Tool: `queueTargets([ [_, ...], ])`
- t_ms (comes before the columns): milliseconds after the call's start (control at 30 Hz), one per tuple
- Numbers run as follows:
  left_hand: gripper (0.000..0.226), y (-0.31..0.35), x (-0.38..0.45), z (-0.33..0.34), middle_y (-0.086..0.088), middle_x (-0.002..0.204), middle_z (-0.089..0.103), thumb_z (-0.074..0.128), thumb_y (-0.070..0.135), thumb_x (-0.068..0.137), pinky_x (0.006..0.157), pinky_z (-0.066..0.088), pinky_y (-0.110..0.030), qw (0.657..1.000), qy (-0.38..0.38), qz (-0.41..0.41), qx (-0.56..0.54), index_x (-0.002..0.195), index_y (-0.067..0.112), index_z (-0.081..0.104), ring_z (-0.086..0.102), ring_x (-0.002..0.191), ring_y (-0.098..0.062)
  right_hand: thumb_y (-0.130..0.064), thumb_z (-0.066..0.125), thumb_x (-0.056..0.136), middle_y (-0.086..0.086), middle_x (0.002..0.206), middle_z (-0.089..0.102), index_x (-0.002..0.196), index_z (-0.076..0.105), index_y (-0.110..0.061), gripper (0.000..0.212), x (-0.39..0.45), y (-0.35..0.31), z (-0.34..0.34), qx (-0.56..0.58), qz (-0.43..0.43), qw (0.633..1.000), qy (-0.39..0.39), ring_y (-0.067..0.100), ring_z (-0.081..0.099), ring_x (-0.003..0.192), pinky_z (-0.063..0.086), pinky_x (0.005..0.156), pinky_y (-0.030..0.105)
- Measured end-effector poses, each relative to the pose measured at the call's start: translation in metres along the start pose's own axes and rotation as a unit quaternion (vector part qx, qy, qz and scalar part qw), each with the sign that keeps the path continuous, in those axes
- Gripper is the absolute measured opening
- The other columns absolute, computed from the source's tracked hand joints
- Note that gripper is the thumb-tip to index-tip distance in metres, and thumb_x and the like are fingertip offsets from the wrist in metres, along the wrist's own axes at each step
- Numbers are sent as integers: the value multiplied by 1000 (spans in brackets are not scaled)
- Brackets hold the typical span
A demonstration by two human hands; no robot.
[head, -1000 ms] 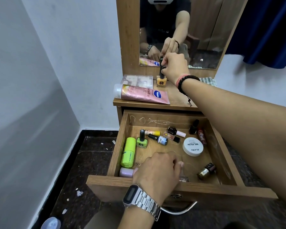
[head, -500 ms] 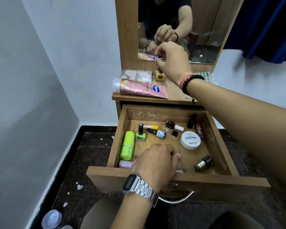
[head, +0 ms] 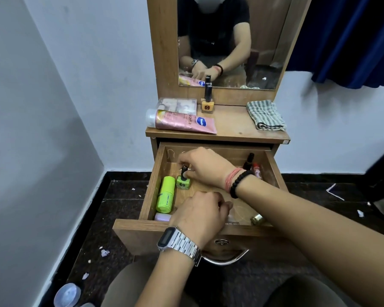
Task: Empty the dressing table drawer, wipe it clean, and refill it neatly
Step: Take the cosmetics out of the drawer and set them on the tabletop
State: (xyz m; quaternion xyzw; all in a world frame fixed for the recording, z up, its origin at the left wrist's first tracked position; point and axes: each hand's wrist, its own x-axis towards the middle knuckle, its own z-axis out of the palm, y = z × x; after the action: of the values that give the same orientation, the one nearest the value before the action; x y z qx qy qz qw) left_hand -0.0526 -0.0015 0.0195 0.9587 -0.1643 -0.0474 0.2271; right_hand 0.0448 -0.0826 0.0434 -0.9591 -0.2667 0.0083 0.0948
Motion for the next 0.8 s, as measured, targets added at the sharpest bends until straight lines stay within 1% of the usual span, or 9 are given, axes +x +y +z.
queueTargets([
  [133, 35, -1, 0, 0, -8, 96, 69, 43, 51, 91, 66, 40, -32, 1000, 1, -2, 3, 101, 26, 65, 63, 94, -32, -16, 65, 83, -2, 88, 65, 94, 66, -19, 12, -1, 4, 4, 43, 17, 998, 41, 22, 62, 90, 41, 72, 26],
  [267, 36, -2, 1, 1, -7, 94, 67, 42, 53, 91, 66, 44, -33, 1000, 6, 2, 7, 98, 26, 65, 63, 91, -32, -13, 64, 79, -10, 75, 58, 92, 67, -19, 14, -14, 7, -8, 68, 11, 992, 102, 13, 60, 78, 46, 70, 27],
  [367, 36, -2, 1, 2, -7, 93, 67, 41, 54, 92, 68, 47, -34, 1000, 6, 7, 8, 97, 27, 65, 63, 91, -32, -8, 66, 79, -9, 78, 61, 94, 66, -19, 18, -23, 10, -33, 112, 7, 983, 144, 6, 57, 72, 51, 70, 26],
  [500, 37, -2, -1, 0, -5, 92, 68, 41, 54, 92, 72, 51, -37, 1000, 4, 4, 12, 99, 27, 65, 63, 89, -29, -7, 70, 78, -5, 82, 66, 93, 66, -17, 19, -22, 21, -77, 119, 12, 970, 210, 5, 60, 69, 49, 65, 19],
  [600, 37, -1, -2, 0, -4, 92, 68, 40, 55, 93, 75, 53, -39, 1000, 3, 1, 13, 101, 28, 65, 64, 88, -27, -7, 71, 78, -3, 82, 67, 92, 67, -16, 16, -13, 34, -105, 108, 28, 958, 266, -1, 56, 65, 45, 64, 8],
  [633, 37, -1, -2, -1, -3, 93, 68, 40, 55, 93, 76, 53, -40, 1000, 3, 0, 13, 101, 29, 64, 64, 88, -27, -7, 70, 78, -2, 82, 68, 92, 68, -15, 16, -9, 39, -112, 101, 37, 954, 281, -1, 56, 64, 45, 66, 8],
  [700, 36, -1, -2, -1, -3, 92, 68, 39, 55, 93, 76, 53, -41, 1000, 1, -1, 17, 101, 30, 64, 64, 88, -27, -8, 68, 77, -1, 84, 69, 93, 69, -16, 18, 2, 48, -122, 82, 61, 948, 301, 2, 57, 68, 50, 74, 18],
  [767, 36, 0, -2, -1, -3, 91, 68, 39, 55, 93, 75, 53, -40, 1000, -3, -2, 19, 101, 30, 64, 64, 87, -27, -9, 66, 77, 0, 88, 70, 95, 70, -15, 19, 14, 57, -127, 62, 82, 946, 309, 10, 61, 79, 52, 82, 30],
  [800, 36, 0, -2, -1, -2, 91, 68, 39, 55, 93, 75, 54, -40, 1000, -5, -3, 19, 101, 30, 64, 64, 86, -26, -9, 65, 78, 1, 90, 71, 95, 70, -15, 19, 20, 60, -128, 55, 89, 945, 310, 13, 63, 84, 52, 84, 33],
])
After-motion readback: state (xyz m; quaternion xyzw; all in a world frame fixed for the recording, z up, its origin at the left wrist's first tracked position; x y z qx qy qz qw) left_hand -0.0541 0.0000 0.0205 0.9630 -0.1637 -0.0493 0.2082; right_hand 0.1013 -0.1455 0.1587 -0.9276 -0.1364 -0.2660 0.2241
